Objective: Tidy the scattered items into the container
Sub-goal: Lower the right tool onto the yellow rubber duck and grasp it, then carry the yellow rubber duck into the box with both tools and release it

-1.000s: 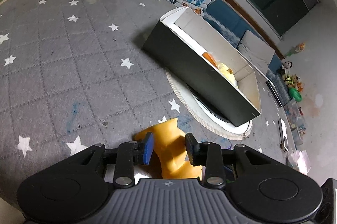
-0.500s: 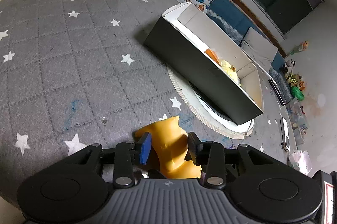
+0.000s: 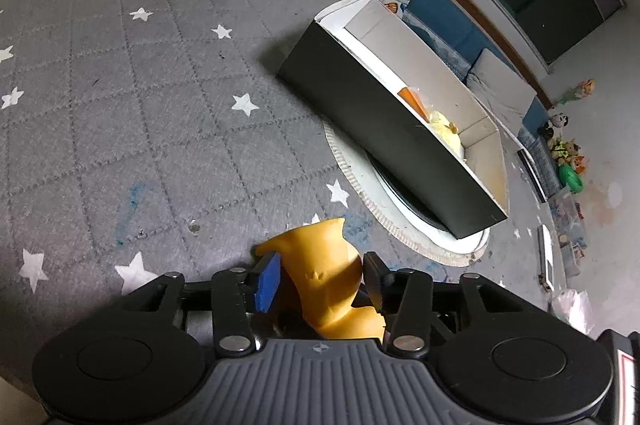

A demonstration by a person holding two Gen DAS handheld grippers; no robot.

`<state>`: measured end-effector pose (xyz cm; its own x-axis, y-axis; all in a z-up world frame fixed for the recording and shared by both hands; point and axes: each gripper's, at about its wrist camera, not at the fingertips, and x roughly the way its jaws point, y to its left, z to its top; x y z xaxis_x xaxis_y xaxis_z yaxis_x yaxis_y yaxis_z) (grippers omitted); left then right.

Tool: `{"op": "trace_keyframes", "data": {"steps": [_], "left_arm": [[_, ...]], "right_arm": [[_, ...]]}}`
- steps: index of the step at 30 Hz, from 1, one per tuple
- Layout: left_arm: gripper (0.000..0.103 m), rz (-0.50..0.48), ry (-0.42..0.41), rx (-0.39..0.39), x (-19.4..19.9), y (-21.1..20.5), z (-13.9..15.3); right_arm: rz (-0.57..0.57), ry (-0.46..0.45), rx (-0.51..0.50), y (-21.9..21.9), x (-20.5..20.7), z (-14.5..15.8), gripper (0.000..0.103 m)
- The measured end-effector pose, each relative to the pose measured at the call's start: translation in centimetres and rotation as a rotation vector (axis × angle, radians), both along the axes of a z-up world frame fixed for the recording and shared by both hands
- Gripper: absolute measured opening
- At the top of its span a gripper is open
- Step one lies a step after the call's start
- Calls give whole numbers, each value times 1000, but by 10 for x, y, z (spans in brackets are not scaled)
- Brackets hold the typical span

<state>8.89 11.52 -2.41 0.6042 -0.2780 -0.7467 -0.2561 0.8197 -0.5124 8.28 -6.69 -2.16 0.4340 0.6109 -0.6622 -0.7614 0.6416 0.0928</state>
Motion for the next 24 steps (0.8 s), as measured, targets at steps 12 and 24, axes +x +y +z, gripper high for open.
{"op": "trace_keyframes", "data": {"steps": [12,24], "left_arm": [[49,-6,7,-33,5,0,-6],[45,-44,-71,18,27,-10,25]], "right_arm": [[1,-1,-2,-1,-5,1,45],[-52,-28,40,-4,6,16,44]]}}
